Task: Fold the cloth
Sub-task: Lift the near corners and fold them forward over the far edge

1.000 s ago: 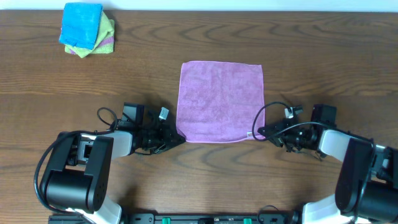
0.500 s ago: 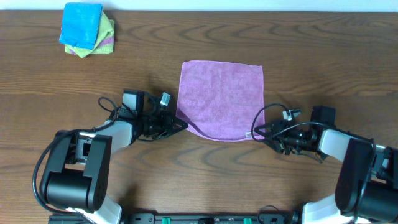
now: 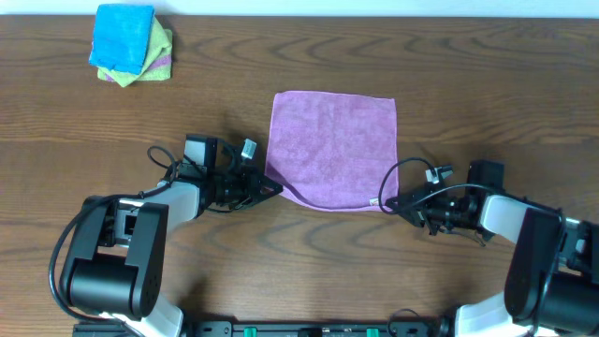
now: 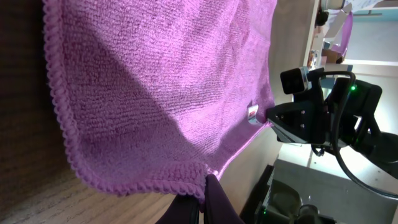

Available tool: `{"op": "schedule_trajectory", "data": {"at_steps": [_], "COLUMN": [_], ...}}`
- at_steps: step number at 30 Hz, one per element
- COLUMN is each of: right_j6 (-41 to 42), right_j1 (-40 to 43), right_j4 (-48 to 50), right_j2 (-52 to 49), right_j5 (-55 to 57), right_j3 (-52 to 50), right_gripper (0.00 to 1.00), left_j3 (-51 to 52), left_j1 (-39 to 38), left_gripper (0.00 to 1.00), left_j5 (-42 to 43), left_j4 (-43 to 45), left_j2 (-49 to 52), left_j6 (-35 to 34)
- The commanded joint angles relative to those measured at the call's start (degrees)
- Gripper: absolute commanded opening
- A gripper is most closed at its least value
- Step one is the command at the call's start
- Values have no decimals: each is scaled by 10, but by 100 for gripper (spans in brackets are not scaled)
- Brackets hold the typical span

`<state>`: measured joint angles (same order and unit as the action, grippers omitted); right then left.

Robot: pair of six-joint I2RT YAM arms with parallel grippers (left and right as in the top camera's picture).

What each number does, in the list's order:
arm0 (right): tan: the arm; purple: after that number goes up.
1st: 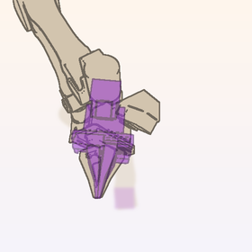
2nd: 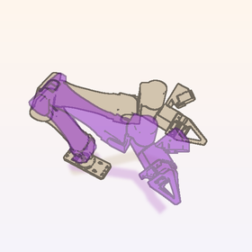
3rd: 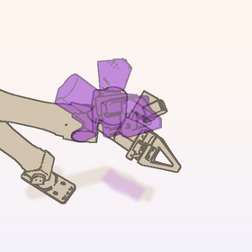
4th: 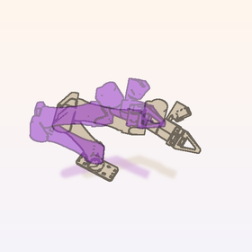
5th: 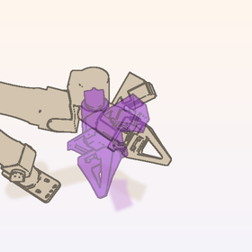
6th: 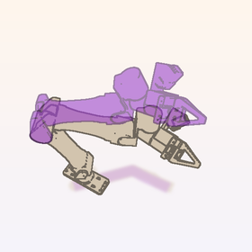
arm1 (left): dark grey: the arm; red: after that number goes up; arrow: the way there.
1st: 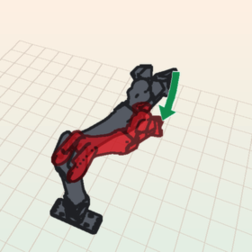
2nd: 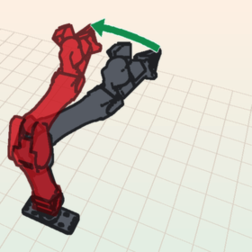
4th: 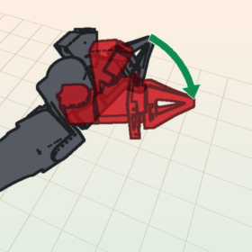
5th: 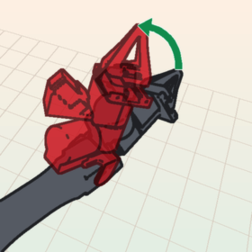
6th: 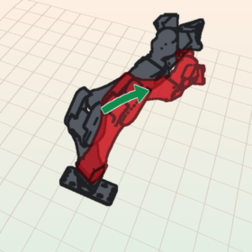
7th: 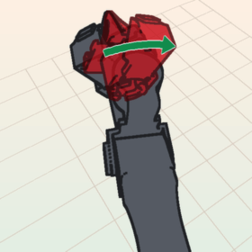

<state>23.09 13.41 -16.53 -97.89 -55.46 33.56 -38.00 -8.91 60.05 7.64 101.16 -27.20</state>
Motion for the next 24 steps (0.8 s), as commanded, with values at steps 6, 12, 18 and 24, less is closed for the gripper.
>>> {"op": "schedule_trajectory", "data": {"at_steps": [6, 12, 18, 24], "right_j6": [14, 30, 78, 78], "right_j1": [-4, -4, -39, -79], "right_j4": [-10, -28, 28, 28], "right_j2": [10, 63, 68, 32], "right_j5": [-48, -45, 17, 94], "right_j3": [36, 73, 115, 190], "right_gripper": [2, 2, 2, 2], "left_j3": [-27, -93, -161, -229], "left_j1": [-1, -1, -1, -1], "left_gripper": [6, 6, 6, 6], "left_j5": [23, 19, -80, -157], "left_j4": [-2, -2, -15, -127], "left_j2": [7, 3, 4, 26], "left_j6": [-8, -14, 0, 84]}}
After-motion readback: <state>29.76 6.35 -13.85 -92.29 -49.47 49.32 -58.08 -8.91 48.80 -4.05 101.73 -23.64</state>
